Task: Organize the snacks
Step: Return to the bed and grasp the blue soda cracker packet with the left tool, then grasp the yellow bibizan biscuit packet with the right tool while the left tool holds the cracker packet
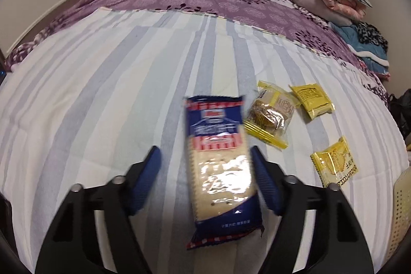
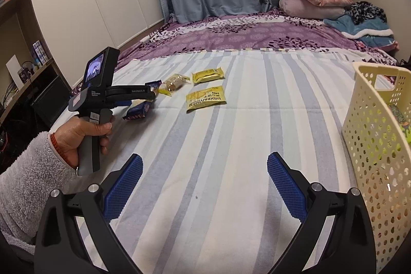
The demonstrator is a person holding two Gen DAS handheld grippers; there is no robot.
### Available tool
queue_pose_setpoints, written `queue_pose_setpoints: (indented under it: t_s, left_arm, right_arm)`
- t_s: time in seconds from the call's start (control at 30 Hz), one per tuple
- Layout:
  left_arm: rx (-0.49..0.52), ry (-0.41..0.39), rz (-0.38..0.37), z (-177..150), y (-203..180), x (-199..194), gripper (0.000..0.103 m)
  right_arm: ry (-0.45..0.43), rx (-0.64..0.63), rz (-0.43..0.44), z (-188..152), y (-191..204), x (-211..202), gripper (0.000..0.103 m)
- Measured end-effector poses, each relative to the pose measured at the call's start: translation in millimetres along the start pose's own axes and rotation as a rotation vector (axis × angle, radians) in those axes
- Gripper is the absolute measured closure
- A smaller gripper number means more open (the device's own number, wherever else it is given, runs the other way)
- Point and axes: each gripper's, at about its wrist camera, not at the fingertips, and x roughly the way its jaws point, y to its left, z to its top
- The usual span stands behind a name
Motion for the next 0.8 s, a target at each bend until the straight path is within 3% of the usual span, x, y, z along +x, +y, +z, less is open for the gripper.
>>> queue_pose_setpoints:
  t_s: [0.03,0.07,0.13,0.33,0.67,0.8]
  left_arm:
    - [0.003,-0.003,-0.006,0,0,-1,0.051]
    - [0.004,-0.004,-0.013,0,2,-2,0.056]
    - [-0.001,-0.008,-0.036,-1,6,-4,0.058]
    - [-0.004,-0.028,-0.067,-7,19,-19,0.059]
    - [-0.013,-0.077,-0.107,-13,41,-51,0.059]
    - [-0.022,-0.09,-0.122,-15,48,-61,0.059]
  right_arm:
    - [0.006,-0.003,0.001,2,-1,3,0.006]
    - [0.012,-0.007,0.004,4,0,8,0.006]
    - [0.031,-0.02,0.011,9,2,20,0.006]
    - [0.105,-0.062,0.041,30,9,70,0.006]
    - [0.209,0.045,0.189,61,16,144,0.006]
    - [0.209,0.072,0.188,73,19,168,0.006]
